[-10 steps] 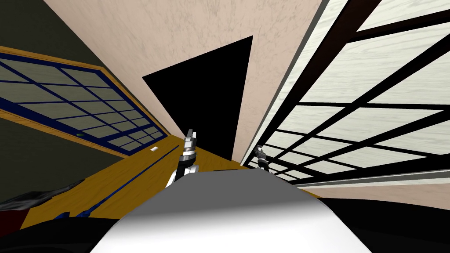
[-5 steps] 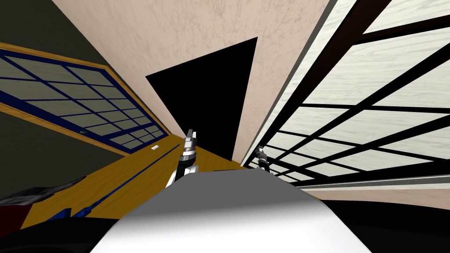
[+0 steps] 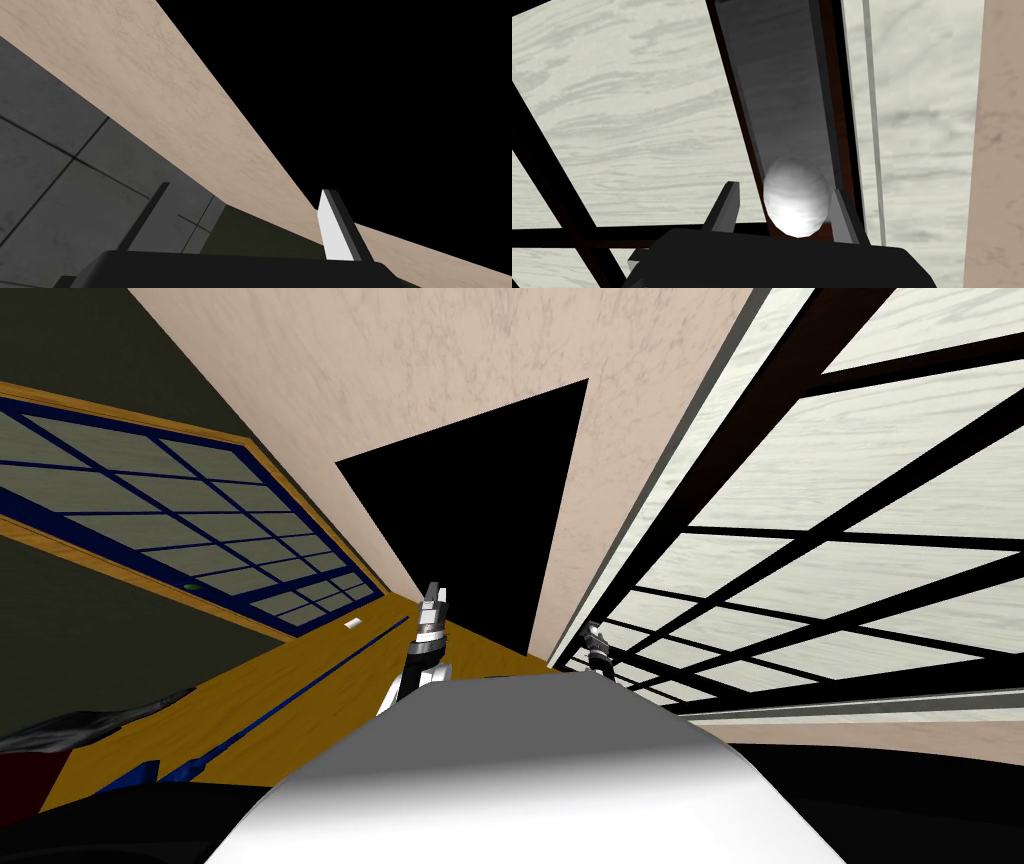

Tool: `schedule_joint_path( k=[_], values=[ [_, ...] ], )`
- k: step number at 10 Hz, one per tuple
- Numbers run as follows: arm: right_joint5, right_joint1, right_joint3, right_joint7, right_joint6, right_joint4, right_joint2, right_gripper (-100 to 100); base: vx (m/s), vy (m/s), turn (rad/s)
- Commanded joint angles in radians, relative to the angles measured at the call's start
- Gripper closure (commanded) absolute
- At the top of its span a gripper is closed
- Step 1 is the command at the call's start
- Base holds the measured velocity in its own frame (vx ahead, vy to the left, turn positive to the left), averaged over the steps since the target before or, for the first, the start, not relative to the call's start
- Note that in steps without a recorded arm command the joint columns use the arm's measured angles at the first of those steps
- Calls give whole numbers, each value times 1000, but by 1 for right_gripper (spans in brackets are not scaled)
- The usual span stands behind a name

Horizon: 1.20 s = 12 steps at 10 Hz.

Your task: Pull the door open

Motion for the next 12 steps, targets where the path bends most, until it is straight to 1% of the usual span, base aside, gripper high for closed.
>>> schedule_joint_path(
  k=[1,3,4,6,7,10,11,12],
  values=[
    [-10,-1,-8,-2,3,50,-10,100,0,0,0],
    [-10,-1,-8,-2,3,50,-10,100,-2,-5,-17],
    [-52,9,-14,-10,44,40,-6,100,-2,-5,13],
    [-52,9,-14,-10,44,31,-6,100,0,0,0],
    [-52,9,-14,-10,44,40,-6,100,0,0,0],
    [-52,9,-14,-10,44,40,-6,100,-2,-2,4],
    [-52,9,-14,-10,44,5,-6,100,0,0,0],
    [-52,9,-14,-10,44,27,-6,100,0,0,0]
  ],
)
